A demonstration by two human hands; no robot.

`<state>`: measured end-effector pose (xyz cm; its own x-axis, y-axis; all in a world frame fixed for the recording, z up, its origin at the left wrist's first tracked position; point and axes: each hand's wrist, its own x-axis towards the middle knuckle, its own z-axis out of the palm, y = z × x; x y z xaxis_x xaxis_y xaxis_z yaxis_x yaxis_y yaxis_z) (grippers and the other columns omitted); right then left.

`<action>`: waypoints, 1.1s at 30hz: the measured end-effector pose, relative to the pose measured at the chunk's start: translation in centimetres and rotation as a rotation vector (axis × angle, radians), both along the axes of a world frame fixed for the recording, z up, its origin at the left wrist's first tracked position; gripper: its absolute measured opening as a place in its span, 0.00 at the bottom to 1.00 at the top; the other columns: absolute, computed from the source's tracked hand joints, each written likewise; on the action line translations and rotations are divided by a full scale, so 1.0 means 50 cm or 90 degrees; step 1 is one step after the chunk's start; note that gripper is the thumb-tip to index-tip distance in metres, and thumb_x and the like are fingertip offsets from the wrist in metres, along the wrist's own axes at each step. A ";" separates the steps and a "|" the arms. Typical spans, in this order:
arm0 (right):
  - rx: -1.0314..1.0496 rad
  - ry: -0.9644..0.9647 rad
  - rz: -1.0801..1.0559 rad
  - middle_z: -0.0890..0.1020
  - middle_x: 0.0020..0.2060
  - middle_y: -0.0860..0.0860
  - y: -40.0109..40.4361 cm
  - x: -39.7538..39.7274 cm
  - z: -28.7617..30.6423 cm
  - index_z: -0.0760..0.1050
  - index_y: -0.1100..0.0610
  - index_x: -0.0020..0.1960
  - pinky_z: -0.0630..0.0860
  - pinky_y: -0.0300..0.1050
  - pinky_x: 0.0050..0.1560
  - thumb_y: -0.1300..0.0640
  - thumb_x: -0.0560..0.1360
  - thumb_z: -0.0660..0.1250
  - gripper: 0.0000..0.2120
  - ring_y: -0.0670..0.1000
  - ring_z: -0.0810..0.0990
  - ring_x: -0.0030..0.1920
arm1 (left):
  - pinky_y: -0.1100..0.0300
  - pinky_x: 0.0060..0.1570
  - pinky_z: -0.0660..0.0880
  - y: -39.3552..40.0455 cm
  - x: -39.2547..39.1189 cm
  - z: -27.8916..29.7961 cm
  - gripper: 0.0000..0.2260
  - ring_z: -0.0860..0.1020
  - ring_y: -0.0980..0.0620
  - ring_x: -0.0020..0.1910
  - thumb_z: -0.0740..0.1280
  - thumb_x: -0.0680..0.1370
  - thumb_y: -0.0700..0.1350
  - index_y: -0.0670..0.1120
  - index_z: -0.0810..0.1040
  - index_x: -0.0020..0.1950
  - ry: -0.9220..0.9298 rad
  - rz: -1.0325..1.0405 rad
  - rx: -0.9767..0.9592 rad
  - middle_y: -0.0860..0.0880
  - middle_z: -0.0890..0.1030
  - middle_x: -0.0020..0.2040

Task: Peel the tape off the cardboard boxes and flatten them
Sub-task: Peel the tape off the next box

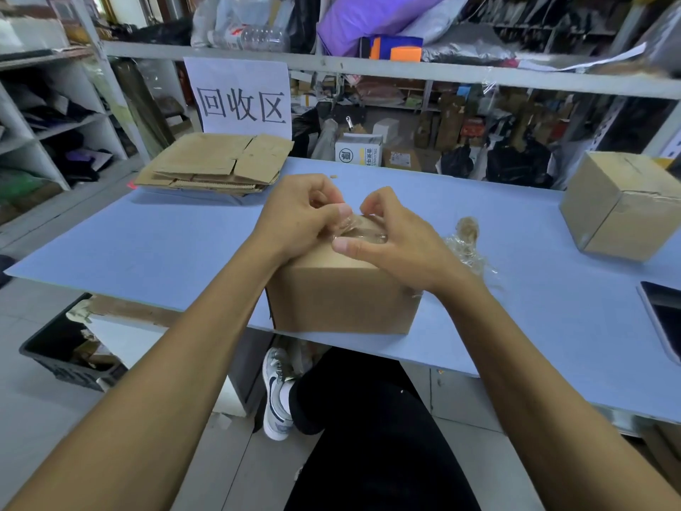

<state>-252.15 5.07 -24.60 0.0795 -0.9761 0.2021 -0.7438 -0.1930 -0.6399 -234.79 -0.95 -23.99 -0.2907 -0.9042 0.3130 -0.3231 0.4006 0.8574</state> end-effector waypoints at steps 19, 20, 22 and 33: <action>-0.060 -0.155 0.042 0.84 0.44 0.51 -0.074 0.020 0.002 0.76 0.60 0.49 0.76 0.35 0.44 0.60 0.75 0.75 0.08 0.47 0.82 0.44 | 0.68 0.46 0.74 0.018 -0.002 -0.007 0.06 0.80 0.56 0.41 0.69 0.76 0.39 0.49 0.82 0.49 -0.072 0.143 -0.104 0.53 0.84 0.42; -0.069 -0.162 0.044 0.84 0.43 0.52 -0.076 0.019 0.000 0.76 0.59 0.47 0.77 0.38 0.45 0.60 0.74 0.75 0.08 0.49 0.82 0.44 | 0.65 0.50 0.74 0.019 -0.003 -0.007 0.06 0.80 0.55 0.43 0.69 0.76 0.41 0.49 0.83 0.50 -0.088 0.155 -0.117 0.53 0.85 0.41; -0.085 -0.179 0.048 0.85 0.41 0.51 -0.075 0.017 0.000 0.77 0.57 0.45 0.78 0.41 0.46 0.57 0.75 0.75 0.07 0.49 0.83 0.43 | 0.64 0.49 0.73 0.024 -0.002 -0.008 0.07 0.79 0.57 0.41 0.68 0.77 0.43 0.51 0.84 0.52 -0.097 0.156 -0.115 0.56 0.84 0.38; -0.109 -0.185 0.064 0.82 0.43 0.46 -0.076 0.011 0.008 0.80 0.54 0.49 0.77 0.45 0.49 0.58 0.78 0.68 0.02 0.47 0.79 0.44 | 0.63 0.43 0.74 0.017 0.003 -0.009 0.12 0.79 0.61 0.36 0.72 0.76 0.41 0.53 0.82 0.58 -0.029 0.098 -0.057 0.54 0.84 0.37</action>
